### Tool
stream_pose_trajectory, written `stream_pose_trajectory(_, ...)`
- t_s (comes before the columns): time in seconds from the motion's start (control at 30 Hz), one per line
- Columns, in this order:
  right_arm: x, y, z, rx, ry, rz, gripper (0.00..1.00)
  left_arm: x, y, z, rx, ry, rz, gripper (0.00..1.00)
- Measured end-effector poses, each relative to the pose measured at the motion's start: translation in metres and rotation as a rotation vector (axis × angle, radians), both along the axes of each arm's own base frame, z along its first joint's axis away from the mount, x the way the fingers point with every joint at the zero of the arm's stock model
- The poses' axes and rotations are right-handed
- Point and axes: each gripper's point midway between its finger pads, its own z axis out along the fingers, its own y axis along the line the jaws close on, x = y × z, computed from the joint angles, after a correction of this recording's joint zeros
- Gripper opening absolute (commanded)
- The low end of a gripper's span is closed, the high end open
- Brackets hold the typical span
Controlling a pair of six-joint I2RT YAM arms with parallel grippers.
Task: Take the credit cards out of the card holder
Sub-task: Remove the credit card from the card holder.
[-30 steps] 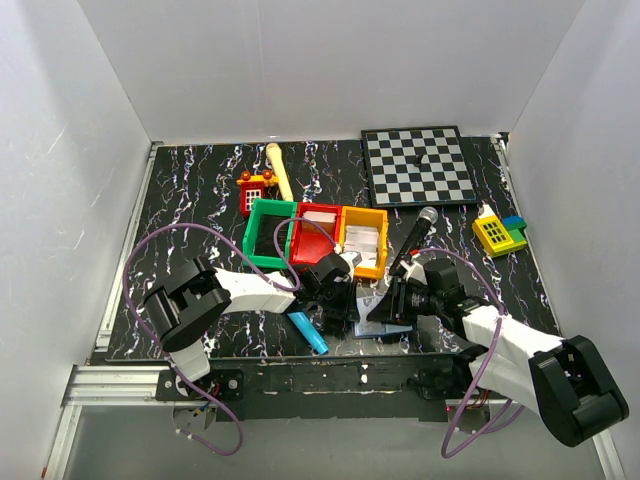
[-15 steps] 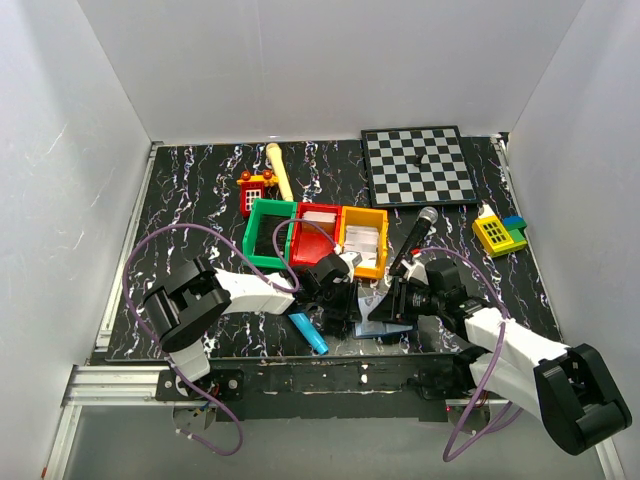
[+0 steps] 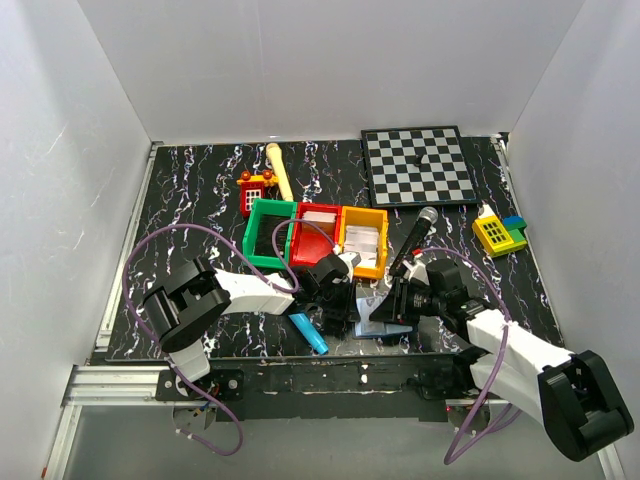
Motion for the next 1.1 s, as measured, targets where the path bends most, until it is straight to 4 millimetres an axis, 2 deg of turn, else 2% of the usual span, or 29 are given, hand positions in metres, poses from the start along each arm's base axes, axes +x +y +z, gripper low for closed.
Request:
stream_pose_trajectory(0.8, 0.000, -0.011, 0.004, -0.034, -0.026, -0.045, 0.40, -0.001, 0.001, -0.002, 0.008, 0.019, 0.018, 0.00)
stream_pose_trajectory(1.1, 0.000, -0.012, 0.002, -0.031, -0.004, -0.052, 0.44, -0.001, -0.001, -0.002, 0.000, 0.020, 0.011, 0.00)
